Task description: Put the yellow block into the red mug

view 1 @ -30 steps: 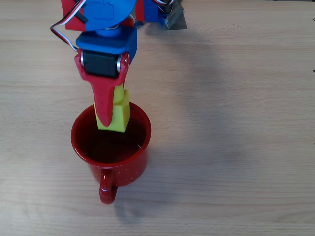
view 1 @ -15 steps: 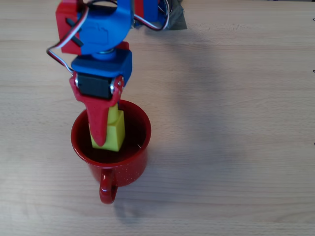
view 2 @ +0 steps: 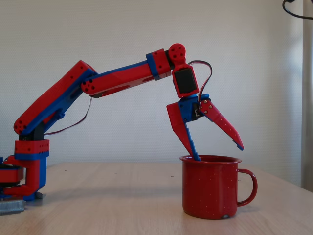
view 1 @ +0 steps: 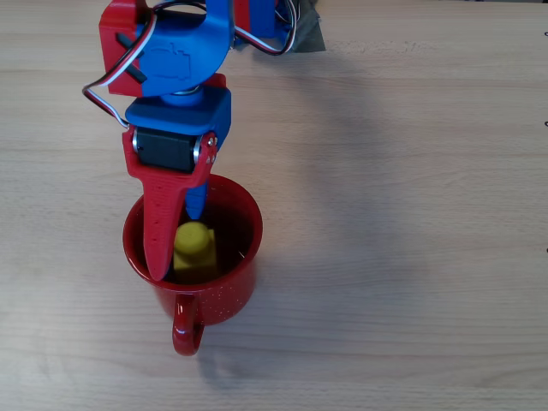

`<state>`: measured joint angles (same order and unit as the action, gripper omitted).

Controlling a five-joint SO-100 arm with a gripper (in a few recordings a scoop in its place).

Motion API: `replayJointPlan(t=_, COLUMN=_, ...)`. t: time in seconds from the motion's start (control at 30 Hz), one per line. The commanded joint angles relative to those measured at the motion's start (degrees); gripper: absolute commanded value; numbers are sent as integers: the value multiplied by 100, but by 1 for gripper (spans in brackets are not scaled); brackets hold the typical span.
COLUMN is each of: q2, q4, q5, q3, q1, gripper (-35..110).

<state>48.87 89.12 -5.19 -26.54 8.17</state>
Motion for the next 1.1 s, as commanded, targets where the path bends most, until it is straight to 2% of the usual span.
replayJointPlan(t=0.0, q2=466, q4=62, q5=-53, q3=404, q1=53, gripper=34)
replayJointPlan(t=0.2, q2=589, q4=105, q5=-105, q3=396, q1=44, gripper=27)
replayJointPlan(t=0.27, q2=659, q4=105, q5=-79, q3=369, q1=44, gripper=4)
replayJointPlan(t=0.67, q2=1213, q4=-9, q5=-26, q3=-26, q1=18, gripper=0)
replayJointPlan(t=1.07, q2=2549, q4=-765, q5=-88, q3=-888, q1=-35, gripper=0)
